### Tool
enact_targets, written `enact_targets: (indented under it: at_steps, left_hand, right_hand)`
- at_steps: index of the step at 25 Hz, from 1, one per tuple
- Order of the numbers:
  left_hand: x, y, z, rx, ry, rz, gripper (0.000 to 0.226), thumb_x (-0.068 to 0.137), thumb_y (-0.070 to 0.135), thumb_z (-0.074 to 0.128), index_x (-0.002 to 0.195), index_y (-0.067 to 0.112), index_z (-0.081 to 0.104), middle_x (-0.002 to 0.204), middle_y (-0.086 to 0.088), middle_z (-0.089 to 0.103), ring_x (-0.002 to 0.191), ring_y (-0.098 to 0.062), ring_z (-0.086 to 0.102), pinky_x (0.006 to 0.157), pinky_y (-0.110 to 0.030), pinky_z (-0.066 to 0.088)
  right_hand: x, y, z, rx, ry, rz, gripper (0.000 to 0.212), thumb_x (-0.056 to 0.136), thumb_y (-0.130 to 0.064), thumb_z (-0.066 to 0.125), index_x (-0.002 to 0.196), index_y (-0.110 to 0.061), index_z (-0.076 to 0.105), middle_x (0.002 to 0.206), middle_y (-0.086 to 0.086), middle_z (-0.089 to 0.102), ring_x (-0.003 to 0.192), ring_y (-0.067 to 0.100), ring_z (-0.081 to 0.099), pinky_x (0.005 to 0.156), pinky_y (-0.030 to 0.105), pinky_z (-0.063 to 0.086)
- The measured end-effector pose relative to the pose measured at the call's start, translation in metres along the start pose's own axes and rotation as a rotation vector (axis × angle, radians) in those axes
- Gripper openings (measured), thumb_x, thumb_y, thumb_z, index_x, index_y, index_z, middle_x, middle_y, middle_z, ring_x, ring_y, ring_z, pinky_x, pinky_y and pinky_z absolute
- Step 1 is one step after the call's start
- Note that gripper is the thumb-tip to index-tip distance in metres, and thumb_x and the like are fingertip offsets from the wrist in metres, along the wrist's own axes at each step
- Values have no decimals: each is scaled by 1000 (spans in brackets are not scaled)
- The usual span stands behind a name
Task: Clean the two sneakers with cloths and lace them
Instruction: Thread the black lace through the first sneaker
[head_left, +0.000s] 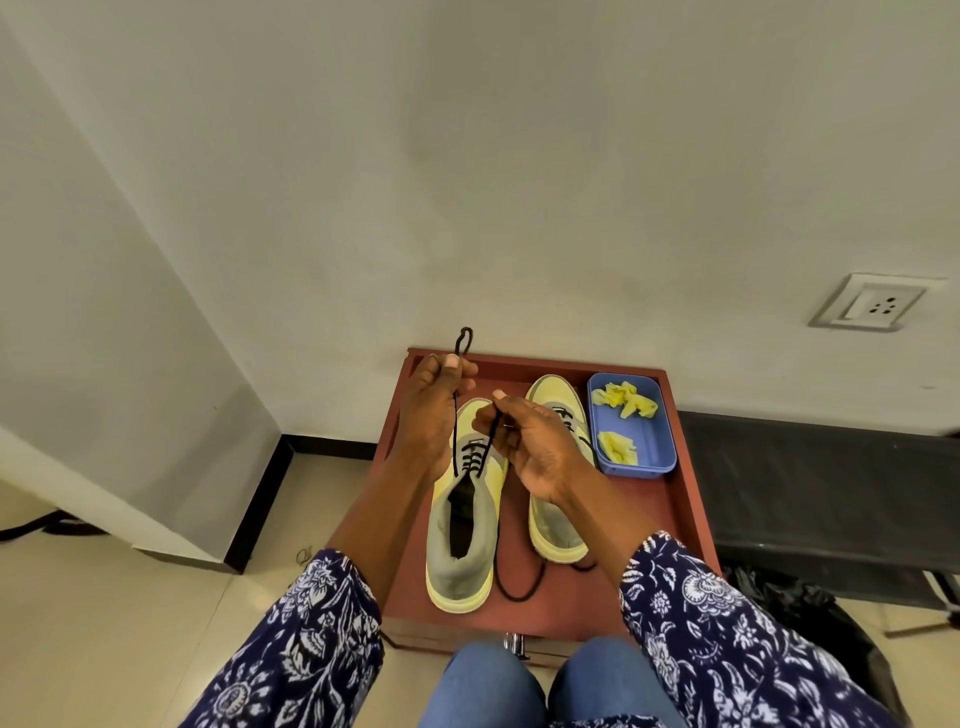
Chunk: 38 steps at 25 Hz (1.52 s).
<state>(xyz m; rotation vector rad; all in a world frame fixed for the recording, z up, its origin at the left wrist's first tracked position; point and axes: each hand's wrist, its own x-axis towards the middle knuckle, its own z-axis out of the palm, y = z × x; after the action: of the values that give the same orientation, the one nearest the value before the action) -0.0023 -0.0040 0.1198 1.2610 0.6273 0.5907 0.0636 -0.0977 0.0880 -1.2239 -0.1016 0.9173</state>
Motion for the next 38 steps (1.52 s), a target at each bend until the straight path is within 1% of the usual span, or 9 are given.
enact_targets:
  at_steps: [5, 9, 11, 15, 19, 22, 26, 31, 38]
  left_hand:
    - [-6, 1, 0, -46, 7, -36, 23, 98, 18, 41, 80, 15, 56, 84, 2, 60, 80, -12, 56, 80, -27, 47]
    - [-7, 10, 1, -60, 10, -11, 22, 98, 16, 41, 80, 14, 54, 80, 1, 58, 76, -11, 54, 77, -25, 46]
    - [-7, 15, 2, -28, 4, 8, 22, 98, 16, 41, 81, 15, 54, 81, 1, 59, 78, -11, 55, 78, -25, 46]
    - [-8, 22, 2, 19, -34, 32, 23, 98, 18, 42, 81, 16, 58, 80, 5, 68, 78, -8, 63, 73, -25, 50]
    - [-11, 31, 5, 2, -39, 41, 25, 97, 18, 43, 79, 17, 60, 75, 4, 68, 69, -9, 64, 70, -28, 52]
    - [-14, 42, 9, -3, -41, 60, 23, 98, 18, 43, 81, 15, 59, 76, 2, 64, 63, -7, 63, 62, -25, 54]
    - [-15, 54, 14, -13, -62, 81, 21, 97, 16, 44, 84, 13, 61, 82, 0, 66, 73, -16, 62, 69, -31, 55]
    - [-19, 70, 16, 54, -58, 132, 18, 97, 15, 43, 86, 13, 58, 84, 4, 66, 66, -1, 66, 51, -13, 49]
    - [-17, 101, 19, 87, -60, 183, 19, 97, 21, 44, 86, 21, 60, 90, 9, 67, 85, -8, 66, 83, -28, 47]
  right_hand:
    - [-4, -13, 4, -72, -17, -38, 14, 94, -24, 50, 97, -18, 62, 89, 1, 69, 75, 19, 65, 69, 27, 47]
    - [-5, -20, 7, -99, -50, -76, 19, 94, -24, 50, 85, -16, 63, 86, 3, 69, 84, 16, 67, 69, 24, 38]
    - [-6, -25, 9, -69, -49, -103, 19, 94, -24, 51, 84, -14, 64, 88, 3, 69, 77, 16, 68, 71, 24, 43]
    - [-14, -51, 20, -26, -71, -186, 13, 96, -18, 47, 92, -16, 60, 87, 0, 68, 56, 16, 63, 56, 24, 54]
    - [-21, -75, 35, -215, -41, -246, 13, 97, -18, 45, 97, -13, 58, 83, 1, 65, 61, 16, 63, 73, 30, 53]
    - [-26, -82, 41, -253, -25, -265, 14, 97, -19, 46, 93, -16, 59, 84, 1, 64, 63, 16, 62, 69, 30, 49]
    - [-30, -90, 48, -265, -5, -290, 13, 96, -18, 47, 91, -15, 58, 86, 3, 64, 64, 16, 61, 72, 34, 48]
    - [-39, -101, 56, -350, 1, -341, 17, 98, -22, 42, 94, -13, 56, 90, 3, 63, 63, 11, 60, 67, 26, 47]
    - [-53, -133, 74, -492, -30, -457, 21, 99, -23, 38, 92, -14, 56, 93, 1, 62, 69, 9, 60, 65, 21, 45]
